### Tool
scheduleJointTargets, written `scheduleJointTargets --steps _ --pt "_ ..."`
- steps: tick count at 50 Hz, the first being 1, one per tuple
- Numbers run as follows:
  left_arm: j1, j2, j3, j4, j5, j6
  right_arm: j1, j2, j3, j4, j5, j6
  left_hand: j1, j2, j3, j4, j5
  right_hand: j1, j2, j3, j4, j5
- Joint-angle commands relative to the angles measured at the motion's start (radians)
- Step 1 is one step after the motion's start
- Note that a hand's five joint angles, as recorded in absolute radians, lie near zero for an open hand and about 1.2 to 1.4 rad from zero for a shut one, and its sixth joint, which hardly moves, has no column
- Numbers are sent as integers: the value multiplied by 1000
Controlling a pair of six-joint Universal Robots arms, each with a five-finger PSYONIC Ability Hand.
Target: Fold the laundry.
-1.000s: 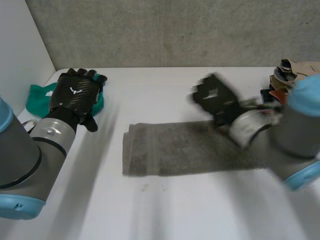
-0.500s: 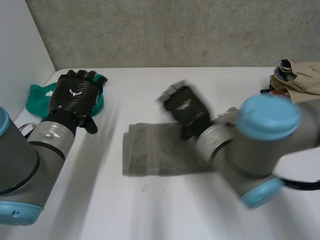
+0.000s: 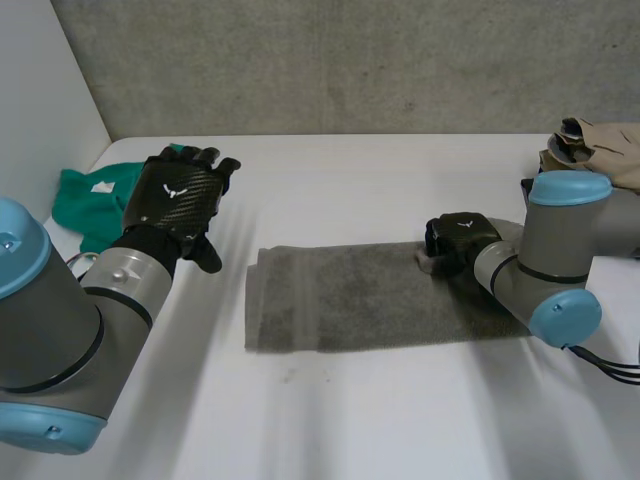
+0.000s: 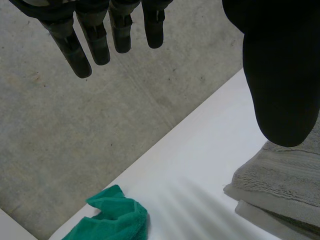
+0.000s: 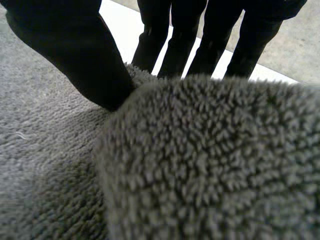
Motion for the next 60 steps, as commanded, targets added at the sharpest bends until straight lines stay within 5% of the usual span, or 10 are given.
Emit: scheduleJointTargets --steps 1,14,25,27,28,29,45,51,54,60 --pt "-1 7 -3 -1 0 2 16 -53 2 -45 -8 -9 -22 -31 -40 -29 -48 307 229 237 227 252" --pt "10 53 -8 -1 -3 0 341 -225 235 -343 -181 -12 -22 -31 -40 -29 -48 307 229 237 227 252" --pt "2 34 -18 0 -6 -3 413 -171 350 -403 -214 -58 -22 -31 -40 -29 -48 297 218 226 216 241" --pt "1 30 -14 3 -5 -3 410 -174 355 -398 -200 -66 -22 -31 -40 -29 -48 -197 -275 -267 -277 -252" --pt "-1 22 -8 9 -5 -3 403 -192 366 -392 -189 -67 -22 -31 -40 -29 -48 -804 -883 -875 -885 -860" --pt "-2 16 -3 14 -5 -4 399 -209 372 -390 -184 -69 -22 -31 -40 -29 -48 -915 -993 -985 -995 -970" --pt "-154 -349 213 88 -5 -27 73 -473 656 -292 -39 -135 -22 -31 -40 -29 -48 -893 -971 -963 -973 -948" --pt "-168 -401 215 57 -9 -29 16 -414 682 -295 -31 -326 -19 -27 -36 -25 -44 -409 -488 -480 -490 -465" --pt "-167 -381 195 49 -11 -29 11 -391 668 -298 0 -438 -19 -27 -36 -25 -44 304 225 233 223 248" --pt "-162 -277 138 45 -31 -29 25 -395 631 -372 73 -555 -16 -25 -33 -22 -41 307 229 237 227 252"
